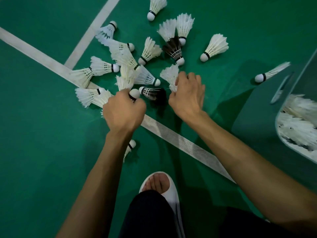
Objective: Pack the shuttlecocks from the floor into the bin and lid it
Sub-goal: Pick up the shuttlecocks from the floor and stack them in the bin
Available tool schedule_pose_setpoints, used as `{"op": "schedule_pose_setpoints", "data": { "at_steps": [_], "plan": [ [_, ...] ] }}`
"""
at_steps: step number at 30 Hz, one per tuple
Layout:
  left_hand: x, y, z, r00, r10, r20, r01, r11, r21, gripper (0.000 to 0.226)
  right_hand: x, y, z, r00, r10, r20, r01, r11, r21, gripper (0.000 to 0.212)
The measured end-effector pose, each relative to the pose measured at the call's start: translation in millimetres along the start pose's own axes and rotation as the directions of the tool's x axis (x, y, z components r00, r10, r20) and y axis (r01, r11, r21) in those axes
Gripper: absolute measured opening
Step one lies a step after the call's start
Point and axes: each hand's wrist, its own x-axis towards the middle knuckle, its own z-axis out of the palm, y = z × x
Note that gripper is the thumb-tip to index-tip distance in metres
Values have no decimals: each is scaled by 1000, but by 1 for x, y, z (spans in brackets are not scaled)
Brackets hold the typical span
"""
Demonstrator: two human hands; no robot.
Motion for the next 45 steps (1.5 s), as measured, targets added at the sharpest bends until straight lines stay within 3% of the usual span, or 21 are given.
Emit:
{"op": "schedule_pose_setpoints", "data": {
  "at_steps": [2,6,9,11,17,20,22,27,30,32,35,38,42,45],
  "plan": [
    [4,10,1,995,93,47,-94,995,21,15,-5,3,-8,997,72,-8,-72,997,-20,50],
    [28,15,22,928,232,290,-291,940,180,78,-7,8,-31,982,134,135,-125,990,-69,97],
    [33,16,30,910,278,309,-348,915,203,82,-8,10,-44,954,163,251,-143,985,-96,110],
    [31,13,33,921,308,237,-352,920,174,75,-13,11,-48,950,173,260,-155,984,-90,99],
    [17,5,39,965,255,67,-260,962,84,49,-32,3,-74,960,104,259,-98,995,-36,33],
    [10,16,31,965,262,14,-262,965,-2,41,-40,1,-99,969,12,246,-17,1000,15,19],
    [3,33,23,963,266,-34,-268,953,-144,37,-44,0,-119,985,-44,168,28,995,96,21],
    [-16,106,7,936,351,-20,-310,798,-518,39,-51,21,-198,999,-4,-54,20,954,301,9],
    [-32,160,8,906,423,-21,-313,636,-706,50,-69,59,-252,990,90,-107,-30,884,467,7],
    [-49,195,8,870,493,-8,-336,581,-741,51,-84,94,-279,979,179,-98,-100,839,534,12],
    [-83,242,12,798,602,-28,-459,578,-675,58,-108,149,-304,941,338,-11,-260,742,618,15],
    [-116,275,24,738,675,-7,-574,623,-531,57,-120,205,-301,855,517,45,-406,612,678,16],
    [-129,299,55,711,683,168,-617,721,-317,53,-106,258,-262,732,657,179,-549,414,726,31],
    [-125,305,76,690,601,404,-641,766,-45,58,-84,272,-233,684,684,252,-594,323,736,31]
  ]
}}
